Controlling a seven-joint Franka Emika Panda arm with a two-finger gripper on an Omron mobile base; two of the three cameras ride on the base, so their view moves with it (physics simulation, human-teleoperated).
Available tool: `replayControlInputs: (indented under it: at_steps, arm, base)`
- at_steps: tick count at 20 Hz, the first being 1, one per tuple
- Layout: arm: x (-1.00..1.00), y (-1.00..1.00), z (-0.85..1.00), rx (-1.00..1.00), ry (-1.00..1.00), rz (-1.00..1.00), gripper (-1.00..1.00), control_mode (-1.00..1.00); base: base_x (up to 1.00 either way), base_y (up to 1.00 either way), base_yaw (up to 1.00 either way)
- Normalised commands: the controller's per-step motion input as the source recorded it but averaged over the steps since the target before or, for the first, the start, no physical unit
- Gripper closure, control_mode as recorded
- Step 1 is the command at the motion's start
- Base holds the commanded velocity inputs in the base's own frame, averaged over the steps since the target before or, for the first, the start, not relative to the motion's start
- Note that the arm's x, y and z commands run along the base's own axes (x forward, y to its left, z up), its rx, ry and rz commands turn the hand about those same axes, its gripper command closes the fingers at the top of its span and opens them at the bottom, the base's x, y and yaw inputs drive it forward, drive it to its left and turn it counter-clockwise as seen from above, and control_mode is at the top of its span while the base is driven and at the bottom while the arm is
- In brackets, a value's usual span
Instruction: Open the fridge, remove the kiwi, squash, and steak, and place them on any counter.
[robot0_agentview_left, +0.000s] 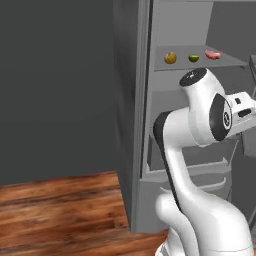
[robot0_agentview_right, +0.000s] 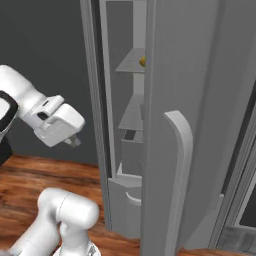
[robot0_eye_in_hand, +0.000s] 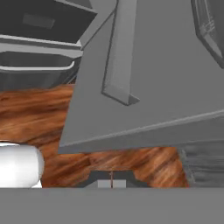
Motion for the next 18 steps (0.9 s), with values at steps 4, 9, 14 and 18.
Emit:
replayControlInputs:
  at_steps: [4, 9, 14, 18]
  arm:
    - [0.99, -0.2, 0.01, -0.22, 0.06, -0.28, 1.0, -1.0]
    - [0.97, -0.92, 0.09, -0.15, 0.06, -0.28, 1.0, -1.0]
    - [0.74, -1.0, 0.07, -0.11, 0.04, -0.21, 1.0, -1.0]
    - [0.45, -1.0, 0.1, -0.06, -0.01, -0.18, 1.0, -1.0]
  base:
    - [0.0, 0.0, 0.0]
    - [0.0, 0.0, 0.0]
    - [0.0, 0.0, 0.0]
    - [0.0, 0.0, 0.0]
